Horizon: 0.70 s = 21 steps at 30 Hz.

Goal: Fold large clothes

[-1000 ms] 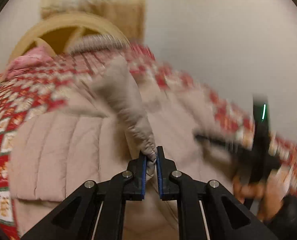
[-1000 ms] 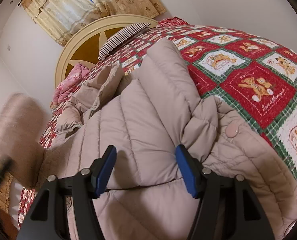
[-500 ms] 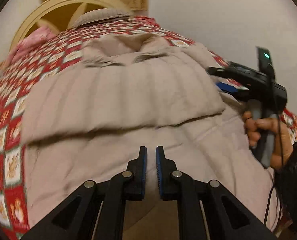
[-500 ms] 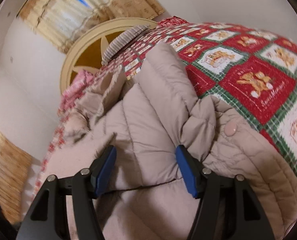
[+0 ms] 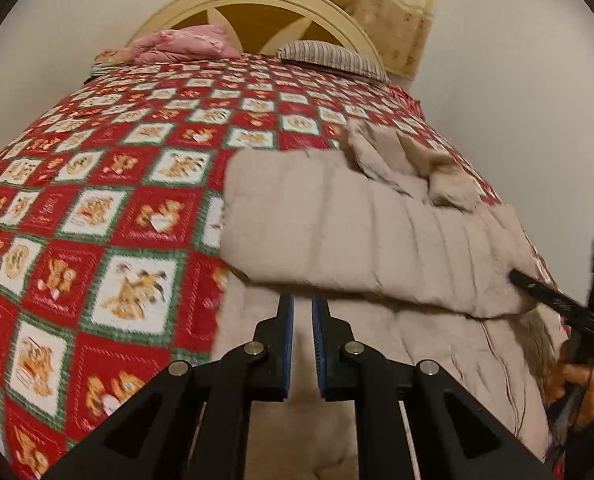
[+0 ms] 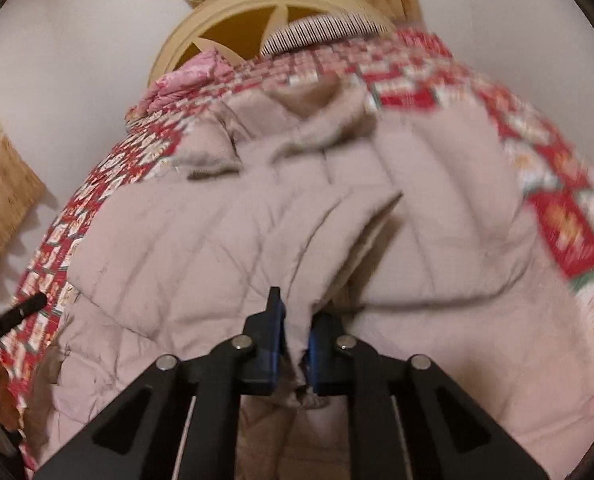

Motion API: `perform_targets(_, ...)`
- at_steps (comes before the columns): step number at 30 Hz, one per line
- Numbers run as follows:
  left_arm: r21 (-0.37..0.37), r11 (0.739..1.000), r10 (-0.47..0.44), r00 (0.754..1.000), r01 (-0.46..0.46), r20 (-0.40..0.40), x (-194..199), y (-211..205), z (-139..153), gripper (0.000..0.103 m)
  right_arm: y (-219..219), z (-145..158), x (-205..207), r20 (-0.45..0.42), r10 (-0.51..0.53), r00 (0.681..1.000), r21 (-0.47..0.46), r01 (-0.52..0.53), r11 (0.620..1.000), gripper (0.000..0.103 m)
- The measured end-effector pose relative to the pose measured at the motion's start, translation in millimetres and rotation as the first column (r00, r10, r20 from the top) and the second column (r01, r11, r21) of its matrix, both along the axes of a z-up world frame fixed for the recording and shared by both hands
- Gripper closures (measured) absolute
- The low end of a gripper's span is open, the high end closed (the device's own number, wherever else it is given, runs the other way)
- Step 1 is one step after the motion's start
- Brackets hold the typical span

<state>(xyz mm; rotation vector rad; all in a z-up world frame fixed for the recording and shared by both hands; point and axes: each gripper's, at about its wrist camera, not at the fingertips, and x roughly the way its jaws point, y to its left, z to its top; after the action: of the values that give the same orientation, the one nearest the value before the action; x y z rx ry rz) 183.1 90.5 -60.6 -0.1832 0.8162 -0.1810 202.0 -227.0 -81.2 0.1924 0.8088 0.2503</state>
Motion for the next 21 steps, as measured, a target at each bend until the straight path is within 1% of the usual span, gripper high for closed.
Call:
perform_targets(1,-0.006,1.000,0.004,1.000,-0.004,0.003,6,1,3,0.094,0,0,0,0.000,0.000,1.000,0.000,0.000,1.000,0.090)
perform_targets(2,-0.007,1.000,0.004,1.000,-0.004,0.006,10,1,5,0.094,0,8,1,0.018,0.006,1.000,-0.009,-0.006,1.000,0.090)
perform_targets(3,-0.004,1.000,0.004,1.000,-0.004,0.012,16,0,8,0.094,-3,18,5,0.031,0.017,0.999,-0.049,-0.015,0.999,0.090)
perform_targets(4,0.002,1.000,0.003,1.000,-0.003,0.018,20,-1,10,0.094,-3,18,5,0.031,0.017,0.999,-0.049,-0.015,0.999,0.090)
perform_targets(5,0.013,1.000,0.002,1.000,-0.003,0.027,25,-3,13,0.094,-6,19,11,0.029,0.019,0.999,-0.142,-0.015,0.990,0.090)
perform_targets(6,0.020,1.000,0.002,0.999,-0.003,0.032,30,-6,14,0.094,-6,19,11,0.029,0.019,0.999,-0.142,-0.015,0.990,0.090)
perform_targets(7,0.029,1.000,-0.004,0.999,0.003,0.036,38,-12,14,0.094,-7,8,22,0.010,0.024,1.000,-0.233,-0.021,0.972,0.090)
perform_targets(8,0.038,0.999,-0.007,0.999,0.006,0.036,42,-16,13,0.094,-7,8,22,0.010,0.024,1.000,-0.233,-0.021,0.972,0.090)
perform_targets(9,0.052,0.999,-0.008,1.000,0.007,0.028,49,-21,11,0.094,-9,-2,29,-0.014,0.023,1.000,-0.248,-0.026,0.968,0.090)
perform_targets(10,0.067,0.998,-0.005,1.000,0.004,0.016,57,-26,8,0.094,-12,-19,39,-0.046,0.012,0.999,-0.268,-0.024,0.963,0.090)
perform_targets(11,0.083,0.997,0.002,1.000,-0.002,-0.001,67,-30,2,0.094,-12,-19,39,-0.046,0.012,0.999,-0.268,-0.024,0.963,0.090)
perform_targets(14,0.105,0.994,0.031,0.998,-0.026,-0.049,89,-33,-20,0.094,-17,-40,42,-0.048,0.005,0.999,-0.288,-0.019,0.957,0.089)
perform_targets(16,0.069,0.997,0.046,0.993,-0.039,-0.107,98,-28,-40,0.094,-20,-47,39,-0.052,-0.008,0.999,-0.289,-0.007,0.957,0.088)
perform_targets(17,0.031,0.999,0.044,0.991,-0.040,-0.126,100,-24,-50,0.094,-22,-48,39,-0.054,-0.011,0.999,-0.287,-0.005,0.958,0.088)
perform_targets(19,-0.006,0.999,0.041,0.994,-0.042,-0.103,96,-20,-60,0.094,-28,-48,39,-0.064,-0.018,0.998,-0.252,0.001,0.968,0.087)
perform_targets(21,-0.007,0.999,0.038,0.995,-0.038,-0.093,94,-20,-65,0.094,-34,-50,38,-0.074,-0.028,0.997,-0.204,0.012,0.979,0.086)
